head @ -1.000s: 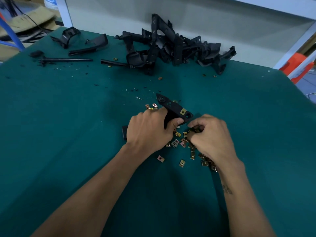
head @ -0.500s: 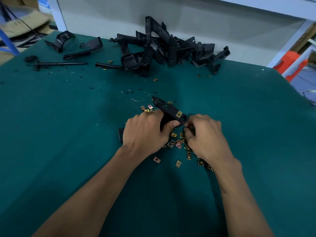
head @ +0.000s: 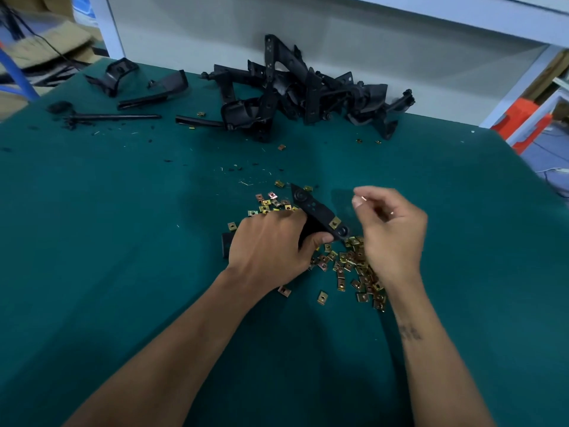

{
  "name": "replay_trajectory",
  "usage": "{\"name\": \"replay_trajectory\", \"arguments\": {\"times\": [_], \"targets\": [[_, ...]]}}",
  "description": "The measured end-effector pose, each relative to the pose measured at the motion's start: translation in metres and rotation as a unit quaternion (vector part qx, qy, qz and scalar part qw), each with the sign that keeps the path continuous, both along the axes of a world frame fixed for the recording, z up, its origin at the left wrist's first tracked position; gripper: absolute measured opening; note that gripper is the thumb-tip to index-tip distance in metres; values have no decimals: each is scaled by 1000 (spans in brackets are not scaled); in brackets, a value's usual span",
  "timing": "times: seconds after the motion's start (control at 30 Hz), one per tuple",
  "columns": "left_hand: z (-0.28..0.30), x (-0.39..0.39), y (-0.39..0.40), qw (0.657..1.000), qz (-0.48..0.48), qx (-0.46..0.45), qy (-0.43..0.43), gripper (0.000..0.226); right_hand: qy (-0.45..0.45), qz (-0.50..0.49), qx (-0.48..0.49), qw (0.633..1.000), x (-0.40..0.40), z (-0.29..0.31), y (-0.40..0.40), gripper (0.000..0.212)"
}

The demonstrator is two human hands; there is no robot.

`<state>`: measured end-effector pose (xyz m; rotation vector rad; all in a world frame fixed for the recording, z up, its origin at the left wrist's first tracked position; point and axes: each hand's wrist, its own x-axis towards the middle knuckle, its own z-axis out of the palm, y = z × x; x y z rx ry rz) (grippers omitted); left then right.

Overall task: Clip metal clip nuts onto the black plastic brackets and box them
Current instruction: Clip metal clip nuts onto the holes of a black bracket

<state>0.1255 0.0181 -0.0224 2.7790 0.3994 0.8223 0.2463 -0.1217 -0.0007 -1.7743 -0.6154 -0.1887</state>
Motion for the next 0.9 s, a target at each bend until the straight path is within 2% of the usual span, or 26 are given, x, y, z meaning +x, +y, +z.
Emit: {"name": "replay_trajectory", "arguments": {"times": [0.07, 0.13, 0.37, 0.57, 0.77, 0.9], "targets": [[-1, 1, 0, 1000, -3, 15, 12, 66, 96, 34, 128, 986, -5, 7, 3, 20], [-2, 1, 0, 999, -3, 29, 19, 67, 147, 73, 193, 967, -11, 12, 7, 20], [-2, 3, -4, 998, -35, 43, 14, 65, 217, 118, 152, 957, -28, 17, 18, 23], [0, 4, -5, 998, -46, 33, 12, 60, 206, 96, 153, 962, -30, 16, 18, 28], [1, 3, -5, 998, -50, 27, -2, 52, 131, 77, 108, 982, -30, 12, 20, 21], [0, 3, -6, 999, -49, 23, -5, 51, 97, 69, 101, 988, -30, 11, 19, 23]]}}
